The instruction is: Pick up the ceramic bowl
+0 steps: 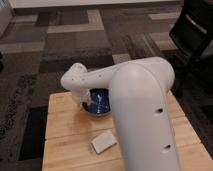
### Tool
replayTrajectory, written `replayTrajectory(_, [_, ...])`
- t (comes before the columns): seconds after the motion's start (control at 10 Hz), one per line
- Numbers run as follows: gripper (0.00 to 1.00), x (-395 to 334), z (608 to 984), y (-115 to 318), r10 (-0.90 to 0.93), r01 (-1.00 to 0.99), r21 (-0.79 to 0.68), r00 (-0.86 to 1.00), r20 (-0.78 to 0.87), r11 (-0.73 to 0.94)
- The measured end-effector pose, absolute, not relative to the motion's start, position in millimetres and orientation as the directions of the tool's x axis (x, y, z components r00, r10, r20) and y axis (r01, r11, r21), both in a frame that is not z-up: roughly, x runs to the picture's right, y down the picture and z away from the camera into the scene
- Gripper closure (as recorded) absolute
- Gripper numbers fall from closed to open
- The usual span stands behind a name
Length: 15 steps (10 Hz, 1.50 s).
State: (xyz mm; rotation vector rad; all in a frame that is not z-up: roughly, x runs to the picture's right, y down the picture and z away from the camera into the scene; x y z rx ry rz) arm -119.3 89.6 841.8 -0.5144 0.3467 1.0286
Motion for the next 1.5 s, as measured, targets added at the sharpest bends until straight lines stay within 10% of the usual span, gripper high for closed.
replayTrajectory(1.5, [1.00, -119.1, 733.1, 0.7, 0.795, -0.860, -0.044, 0.488, -0.361, 0.509])
